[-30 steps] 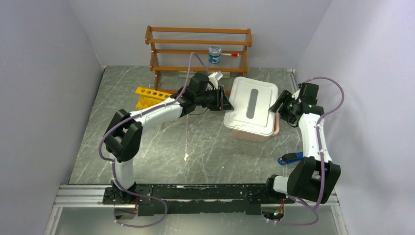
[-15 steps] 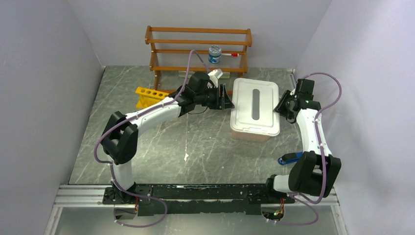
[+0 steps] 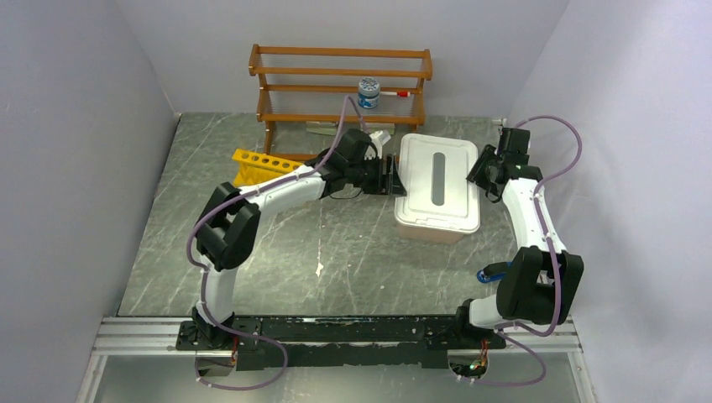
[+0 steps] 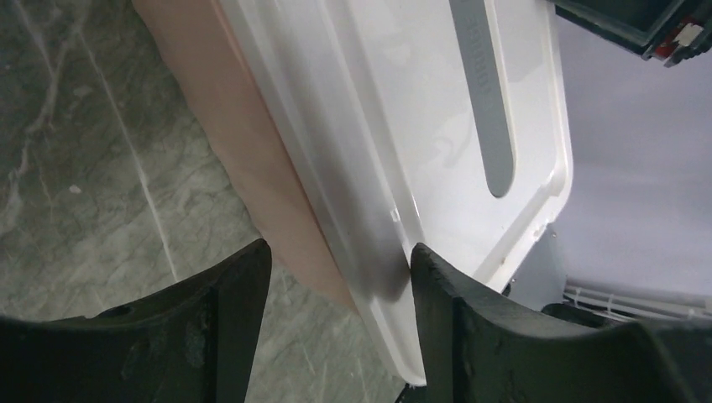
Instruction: Organize the chemistry lab equipment
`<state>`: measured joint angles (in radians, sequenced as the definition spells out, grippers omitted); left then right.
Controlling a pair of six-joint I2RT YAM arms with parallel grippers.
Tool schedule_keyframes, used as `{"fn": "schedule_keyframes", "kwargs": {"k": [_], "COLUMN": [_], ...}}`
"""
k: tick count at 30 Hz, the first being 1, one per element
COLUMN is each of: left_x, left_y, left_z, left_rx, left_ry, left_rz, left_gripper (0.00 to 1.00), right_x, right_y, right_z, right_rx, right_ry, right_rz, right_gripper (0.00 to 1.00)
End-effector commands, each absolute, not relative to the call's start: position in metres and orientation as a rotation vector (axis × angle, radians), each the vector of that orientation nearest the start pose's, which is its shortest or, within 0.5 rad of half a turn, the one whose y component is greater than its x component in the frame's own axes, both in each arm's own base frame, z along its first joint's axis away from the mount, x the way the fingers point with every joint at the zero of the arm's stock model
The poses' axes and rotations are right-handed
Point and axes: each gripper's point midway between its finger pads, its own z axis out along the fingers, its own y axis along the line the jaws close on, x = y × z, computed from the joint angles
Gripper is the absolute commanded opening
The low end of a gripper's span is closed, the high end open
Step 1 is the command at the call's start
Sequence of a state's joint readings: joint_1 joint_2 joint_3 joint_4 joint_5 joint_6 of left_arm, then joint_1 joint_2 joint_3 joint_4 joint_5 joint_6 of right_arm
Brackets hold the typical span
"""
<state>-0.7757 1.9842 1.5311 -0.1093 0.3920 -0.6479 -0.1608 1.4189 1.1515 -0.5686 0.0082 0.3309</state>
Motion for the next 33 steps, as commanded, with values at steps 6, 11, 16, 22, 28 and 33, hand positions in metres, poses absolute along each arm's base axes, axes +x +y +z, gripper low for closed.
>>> {"fn": "schedule_keyframes", "kwargs": {"k": [6,11,16,22,28,33], "left_x": [0.328,0.331,0.326,0.313,0.317,0.329], "left_y": [-0.445,-0.445,-0.445,-0.423,-0.403,-0.405], "left_z": [0.102,0.096,0.099,0.113,0.125,0.156], "left_rx": [0.48,0.471,0.493,0.476,0.476,0.506], "left_ry": [2.498,2.49,2.493,2.477,2.428,2.345], "left_rz": [-0.938,-0.927,-0.96,-0.918,-0.809,-0.788], "left_gripper": [0.63,0.48,0.42,0.42,0.53,0.65], "right_x": [0.348,0.35,0.338,0.31,0.312,0.346], "right_y": [-0.029,-0.011,0.003,0.034,0.022,0.003], "right_z": [0.086,0.076,0.076,0.085,0.093,0.145], "right_rx": [0.713,0.694,0.654,0.564,0.571,0.558], "right_ry": [2.54,2.58,2.616,2.645,2.61,2.482], "right_rz": [0.123,0.25,0.309,0.391,0.254,0.147], "right_gripper": [0.45,0.22,0.17,0.17,0.24,0.42]}}
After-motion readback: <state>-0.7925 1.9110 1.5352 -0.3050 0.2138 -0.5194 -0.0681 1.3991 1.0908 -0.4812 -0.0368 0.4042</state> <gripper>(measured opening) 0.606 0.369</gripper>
